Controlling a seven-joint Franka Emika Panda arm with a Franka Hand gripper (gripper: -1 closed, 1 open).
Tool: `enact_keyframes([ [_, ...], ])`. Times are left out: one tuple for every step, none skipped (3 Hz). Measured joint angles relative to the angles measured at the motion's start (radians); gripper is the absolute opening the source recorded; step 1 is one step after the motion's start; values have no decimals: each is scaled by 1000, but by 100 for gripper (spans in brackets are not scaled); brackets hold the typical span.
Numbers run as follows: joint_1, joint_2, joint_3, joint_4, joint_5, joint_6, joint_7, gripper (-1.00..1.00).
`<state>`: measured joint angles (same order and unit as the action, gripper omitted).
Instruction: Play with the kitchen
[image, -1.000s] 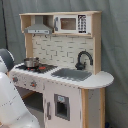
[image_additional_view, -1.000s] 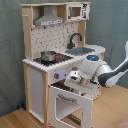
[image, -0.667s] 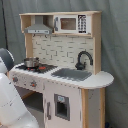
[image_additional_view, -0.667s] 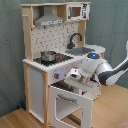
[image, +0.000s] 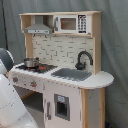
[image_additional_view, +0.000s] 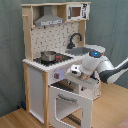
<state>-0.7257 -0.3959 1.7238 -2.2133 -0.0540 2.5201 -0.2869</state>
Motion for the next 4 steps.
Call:
enact_keyframes([
  [47,-12,-57,2,-84,-36,47,100],
  [88,-26,-103,8,-151,-78,79,100],
  [132,-46,-150,18,-218,-137,104,100],
  [179,-71,-192,36,-279,-211,122,100],
])
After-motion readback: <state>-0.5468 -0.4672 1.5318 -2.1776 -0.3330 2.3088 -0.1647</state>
